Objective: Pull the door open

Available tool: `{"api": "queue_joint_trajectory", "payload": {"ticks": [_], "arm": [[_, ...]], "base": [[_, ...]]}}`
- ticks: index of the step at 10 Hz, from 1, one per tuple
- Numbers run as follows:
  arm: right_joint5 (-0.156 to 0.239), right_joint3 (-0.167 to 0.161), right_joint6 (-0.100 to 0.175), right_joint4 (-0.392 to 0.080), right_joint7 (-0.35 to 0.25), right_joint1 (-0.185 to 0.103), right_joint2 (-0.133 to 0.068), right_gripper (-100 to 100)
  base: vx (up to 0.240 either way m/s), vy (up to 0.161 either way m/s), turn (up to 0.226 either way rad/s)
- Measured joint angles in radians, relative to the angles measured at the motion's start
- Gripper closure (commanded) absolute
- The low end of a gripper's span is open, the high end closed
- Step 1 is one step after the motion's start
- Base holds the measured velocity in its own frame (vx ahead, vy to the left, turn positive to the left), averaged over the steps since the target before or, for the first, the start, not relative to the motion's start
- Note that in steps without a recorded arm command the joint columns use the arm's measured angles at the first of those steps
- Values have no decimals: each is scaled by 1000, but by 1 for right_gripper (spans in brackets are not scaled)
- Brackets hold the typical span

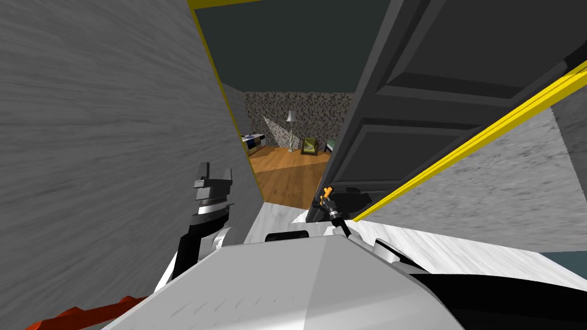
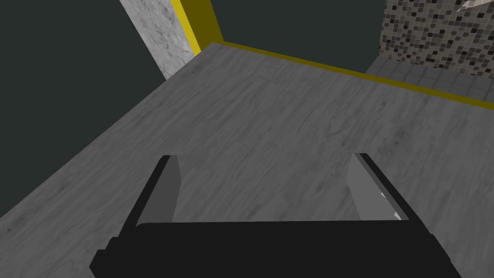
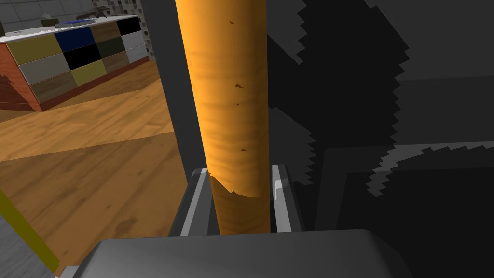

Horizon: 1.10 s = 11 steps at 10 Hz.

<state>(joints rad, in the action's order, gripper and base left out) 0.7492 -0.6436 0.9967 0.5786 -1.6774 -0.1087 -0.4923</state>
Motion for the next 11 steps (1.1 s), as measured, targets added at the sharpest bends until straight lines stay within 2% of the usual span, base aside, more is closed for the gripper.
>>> {"api": "queue_joint_trajectory", "payload": {"ticks": [1, 4, 7, 8, 9, 10, 11], "arm": [[-5, -13, 17, -10, -15, -3, -7, 100], [-17, -46, 48, -3, -44, 9, -31, 100], [-32, -89, 91, -4, -86, 26, -64, 100], [-34, -93, 91, -4, -89, 30, -64, 100], [-36, -103, 104, -2, -97, 40, -77, 100], [-41, -115, 125, -19, -111, 38, -79, 100], [-44, -126, 140, -15, -121, 47, -88, 100]], "base": [[-185, -60, 78], [-192, -63, 87], [-189, -57, 68], [-180, -70, 168], [-242, -104, 139], [-188, -112, 134], [-194, -99, 142]]}}
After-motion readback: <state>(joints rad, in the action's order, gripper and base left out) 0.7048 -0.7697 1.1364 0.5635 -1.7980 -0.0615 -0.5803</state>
